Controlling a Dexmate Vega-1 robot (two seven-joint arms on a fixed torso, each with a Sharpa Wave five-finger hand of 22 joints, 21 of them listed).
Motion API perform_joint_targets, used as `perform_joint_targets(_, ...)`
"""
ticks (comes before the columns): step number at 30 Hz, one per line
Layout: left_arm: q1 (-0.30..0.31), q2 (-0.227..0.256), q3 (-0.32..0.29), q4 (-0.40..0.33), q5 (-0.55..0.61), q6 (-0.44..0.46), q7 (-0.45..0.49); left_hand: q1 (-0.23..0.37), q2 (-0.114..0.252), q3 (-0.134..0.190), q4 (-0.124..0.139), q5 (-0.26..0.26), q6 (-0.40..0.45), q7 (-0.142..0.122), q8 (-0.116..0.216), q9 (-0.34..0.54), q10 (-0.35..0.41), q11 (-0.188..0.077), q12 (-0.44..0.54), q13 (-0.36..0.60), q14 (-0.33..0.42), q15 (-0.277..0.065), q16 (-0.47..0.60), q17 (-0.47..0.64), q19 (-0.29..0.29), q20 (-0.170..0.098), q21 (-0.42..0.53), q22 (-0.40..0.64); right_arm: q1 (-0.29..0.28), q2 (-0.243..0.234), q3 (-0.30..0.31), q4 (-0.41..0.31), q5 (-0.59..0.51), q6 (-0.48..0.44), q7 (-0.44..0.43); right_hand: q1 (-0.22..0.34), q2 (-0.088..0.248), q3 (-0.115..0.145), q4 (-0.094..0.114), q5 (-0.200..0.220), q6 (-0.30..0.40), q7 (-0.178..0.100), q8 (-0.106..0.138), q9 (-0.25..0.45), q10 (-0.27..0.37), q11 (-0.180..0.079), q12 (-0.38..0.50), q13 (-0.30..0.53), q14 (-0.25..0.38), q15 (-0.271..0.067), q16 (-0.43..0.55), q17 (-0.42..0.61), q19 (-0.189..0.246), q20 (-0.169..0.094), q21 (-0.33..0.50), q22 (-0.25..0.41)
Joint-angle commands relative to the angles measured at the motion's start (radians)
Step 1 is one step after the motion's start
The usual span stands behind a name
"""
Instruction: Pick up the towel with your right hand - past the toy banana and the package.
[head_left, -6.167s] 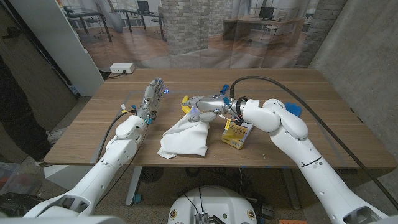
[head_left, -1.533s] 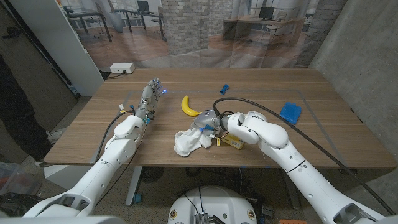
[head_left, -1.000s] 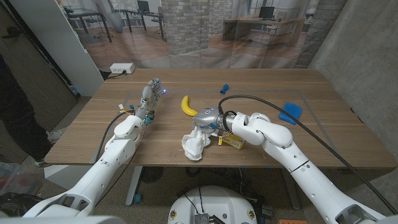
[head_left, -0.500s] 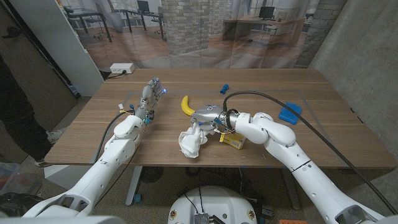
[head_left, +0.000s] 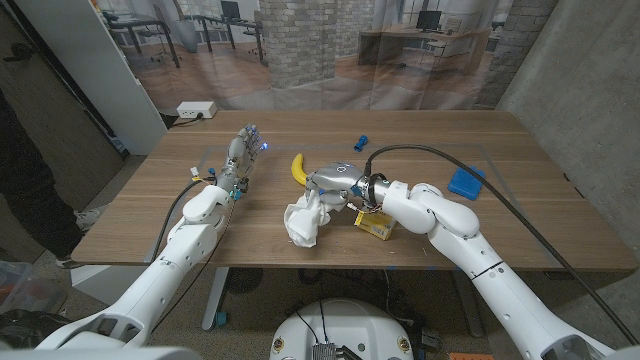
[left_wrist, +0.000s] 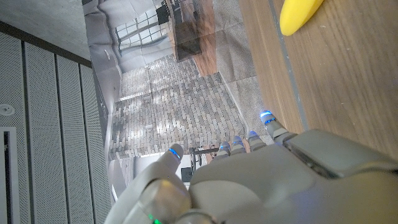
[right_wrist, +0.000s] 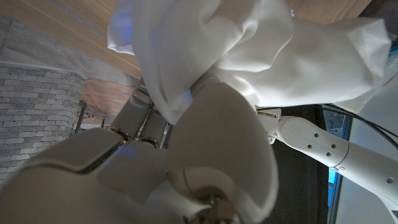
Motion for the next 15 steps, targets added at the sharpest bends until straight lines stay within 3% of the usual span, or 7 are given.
perform_joint_targets(1, 0.008, 0.006, 0.0, -0.011, -0.003, 0.003, 0.006, 0.004, 0.119, 0.001, -0.001, 0.003, -0.148, -0.007, 0.003, 0.003, -0.163, 0.002, 0.003, 0.003, -0.193, 0.006, 0.001, 0.004, -0.145, 0.003, -0.004, 0.001, -0.008, 0.002, 0.012, -0.001, -0.011, 0.016, -0.082, 0.029, 0.029, 0.0, 0.004, 0.006, 0.026, 0.018, -0.001, 0.004, 0.032, 0.022, 0.007, 0.001, 0.133, -0.229, -0.006, 0.003, -0.018, -0.104, 0.011, 0.0)
perform_joint_targets(15, 0.003, 0.004, 0.004, -0.003, -0.003, 0.002, 0.005, 0.004, 0.119, 0.0, -0.001, 0.003, -0.147, -0.007, 0.003, 0.003, -0.164, 0.002, 0.003, 0.003, -0.193, 0.006, 0.001, 0.004, -0.144, 0.003, -0.006, 0.001, -0.004, 0.0, 0.026, -0.016, -0.025, 0.025, -0.125, 0.033, 0.024, 0.0, 0.003, 0.006, 0.033, 0.019, -0.01, 0.004, 0.036, 0.029, 0.009, -0.006, 0.146, -0.23, -0.022, 0.007, -0.018, -0.103, 0.039, 0.0)
